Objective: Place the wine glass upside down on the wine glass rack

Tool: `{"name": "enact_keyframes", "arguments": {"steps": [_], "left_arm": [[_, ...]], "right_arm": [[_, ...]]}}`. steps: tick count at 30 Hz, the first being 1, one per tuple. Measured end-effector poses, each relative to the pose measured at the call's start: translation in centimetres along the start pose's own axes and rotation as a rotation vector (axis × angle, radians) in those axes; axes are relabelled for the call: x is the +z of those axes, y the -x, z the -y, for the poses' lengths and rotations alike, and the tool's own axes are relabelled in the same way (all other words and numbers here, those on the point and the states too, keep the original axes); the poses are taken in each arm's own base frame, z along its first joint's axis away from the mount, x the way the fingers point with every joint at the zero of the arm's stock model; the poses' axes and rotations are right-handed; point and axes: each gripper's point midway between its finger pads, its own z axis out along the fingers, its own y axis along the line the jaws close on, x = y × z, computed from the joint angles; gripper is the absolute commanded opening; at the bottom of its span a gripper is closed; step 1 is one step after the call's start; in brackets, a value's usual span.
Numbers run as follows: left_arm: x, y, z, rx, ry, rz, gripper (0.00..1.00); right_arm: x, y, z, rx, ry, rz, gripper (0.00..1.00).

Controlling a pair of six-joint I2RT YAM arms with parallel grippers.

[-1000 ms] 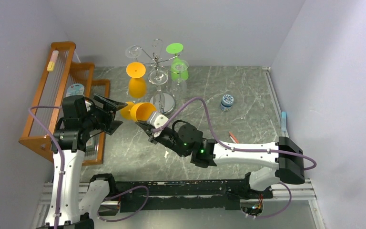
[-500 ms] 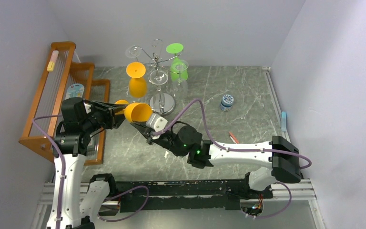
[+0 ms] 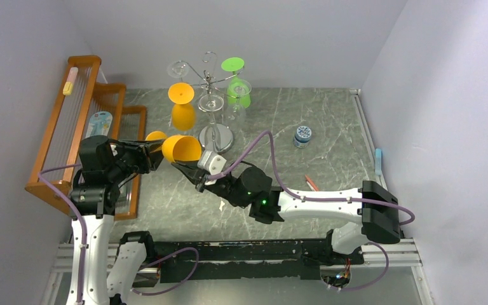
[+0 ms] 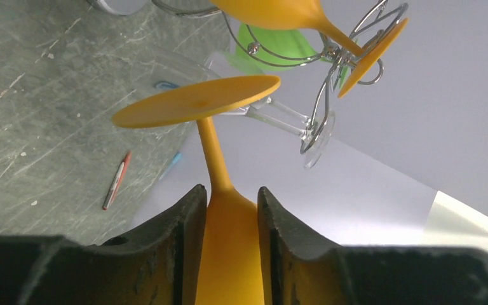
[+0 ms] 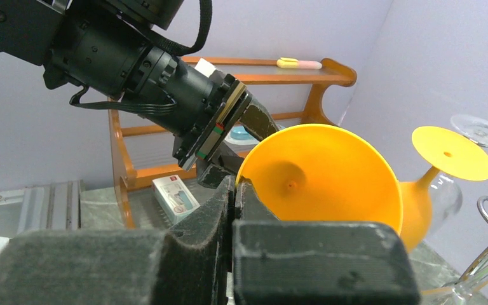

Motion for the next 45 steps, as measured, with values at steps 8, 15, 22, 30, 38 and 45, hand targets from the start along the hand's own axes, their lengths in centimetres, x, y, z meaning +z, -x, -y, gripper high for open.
{"name": "enact_keyframes", "arguments": {"steps": [8, 15, 22, 30, 38, 45], "left_arm": [[0.1, 0.6, -0.2, -0.013, 0.003, 0.031, 0.4], [0.3, 0.7, -0.3, -0.031, 0.005, 0.032, 0.16], [0.5, 1.0, -0.1, -0.063, 0.002, 0.046, 0.05], [0.1, 1.9, 0.8, 0.021, -0.02, 0.11, 0.05], [-1.0, 2.7, 3.6, 0.216, -0.095, 0.198, 0.05], [-0.6, 3.7, 5.6, 0.477, -0.127, 0.254, 0.05]], "right_arm": [[0.0, 0.1, -0.1, 0.012, 0.005, 0.009, 0.0], [0.1, 0.6, -0.6, 0.031, 0.03, 0.03, 0.0], [-0.1, 0.2, -0.7, 0.032, 0.034, 0.026, 0.0], [-0.4, -0.7, -1.3, 0.096, 0.049, -0.04, 0.5], [-1.7, 1.0, -1.3, 0.151, 0.082, -0.068, 0.61], [-3.2, 2.7, -0.4, 0.211, 0.081, -0.088, 0.63]]}}
